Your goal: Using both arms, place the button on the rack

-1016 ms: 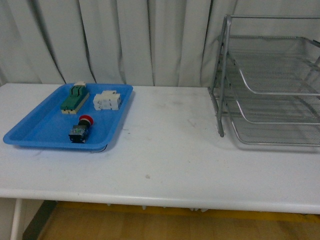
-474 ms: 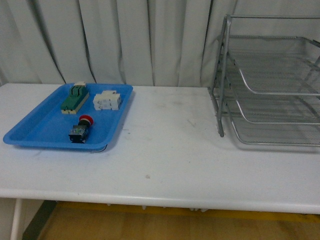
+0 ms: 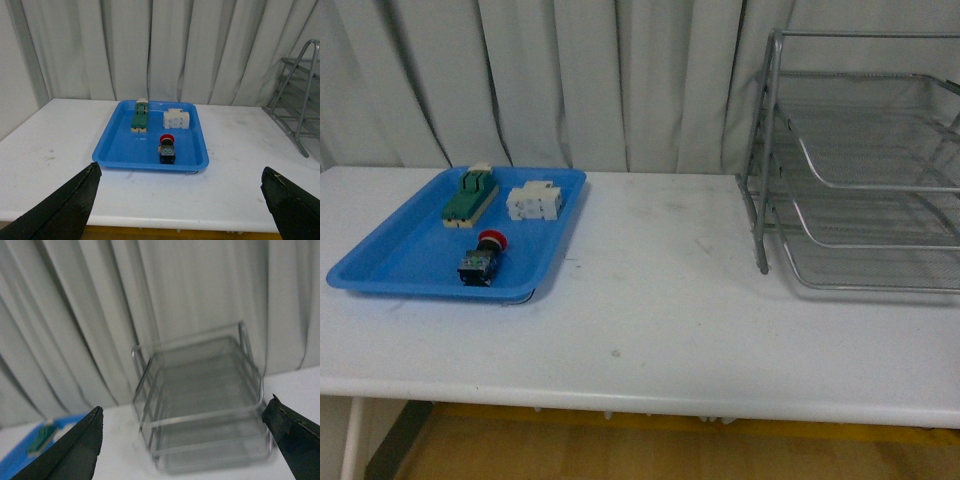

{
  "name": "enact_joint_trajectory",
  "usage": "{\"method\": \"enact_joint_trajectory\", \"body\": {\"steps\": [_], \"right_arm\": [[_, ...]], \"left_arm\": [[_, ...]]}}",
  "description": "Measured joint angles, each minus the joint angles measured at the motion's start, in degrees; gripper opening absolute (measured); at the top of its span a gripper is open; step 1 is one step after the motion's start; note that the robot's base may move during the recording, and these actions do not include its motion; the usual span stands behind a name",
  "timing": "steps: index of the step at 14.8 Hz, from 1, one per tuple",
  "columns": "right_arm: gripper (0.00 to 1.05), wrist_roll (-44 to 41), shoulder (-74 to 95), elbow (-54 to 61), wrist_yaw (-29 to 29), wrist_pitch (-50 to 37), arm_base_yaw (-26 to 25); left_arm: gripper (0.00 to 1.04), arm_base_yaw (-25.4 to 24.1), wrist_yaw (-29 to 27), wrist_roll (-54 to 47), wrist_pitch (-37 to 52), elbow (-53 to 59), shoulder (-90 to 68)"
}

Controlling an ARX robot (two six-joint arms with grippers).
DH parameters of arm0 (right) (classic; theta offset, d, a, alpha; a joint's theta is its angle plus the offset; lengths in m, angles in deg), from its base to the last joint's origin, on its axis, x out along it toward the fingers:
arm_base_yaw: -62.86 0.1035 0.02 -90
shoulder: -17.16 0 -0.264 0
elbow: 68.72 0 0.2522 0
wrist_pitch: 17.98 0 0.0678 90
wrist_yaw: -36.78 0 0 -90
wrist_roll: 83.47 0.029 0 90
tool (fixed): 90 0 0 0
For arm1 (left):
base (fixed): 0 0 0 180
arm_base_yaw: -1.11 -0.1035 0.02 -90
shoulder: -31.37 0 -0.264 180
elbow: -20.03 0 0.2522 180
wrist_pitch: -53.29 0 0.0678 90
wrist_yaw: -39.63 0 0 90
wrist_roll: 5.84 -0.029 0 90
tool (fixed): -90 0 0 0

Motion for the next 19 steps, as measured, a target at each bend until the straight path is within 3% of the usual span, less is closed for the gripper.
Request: {"method": "enact_joint_trajectory", "body": {"steps": [2,4,7,15,19], "right_arm": [[0.98,5.4,17.4,-8.6,-0.1,-14.2,-3.7],[0.98,12.1,36.2,-17.5,-4.6,-26.3,-5.4],[0.98,26.5,57.4,-22.6,-5.3,-35.3,-5.6],[0.98,65.7,83.2,-25.9,-4.7,-36.3,2.9],[0.98,69.6,88.5,-30.9,-3.1,-36.5,4.5]], "left_arm": [[0.98,0.0,0.0,0.0,0.0,0.0,0.0],[0.98,0.0,0.0,0.0,0.0,0.0,0.0],[0.98,0.0,0.0,0.0,0.0,0.0,0.0],[0.98,0.0,0.0,0.0,0.0,0.0,0.0],[0.98,0.0,0.0,0.0,0.0,0.0,0.0]]}}
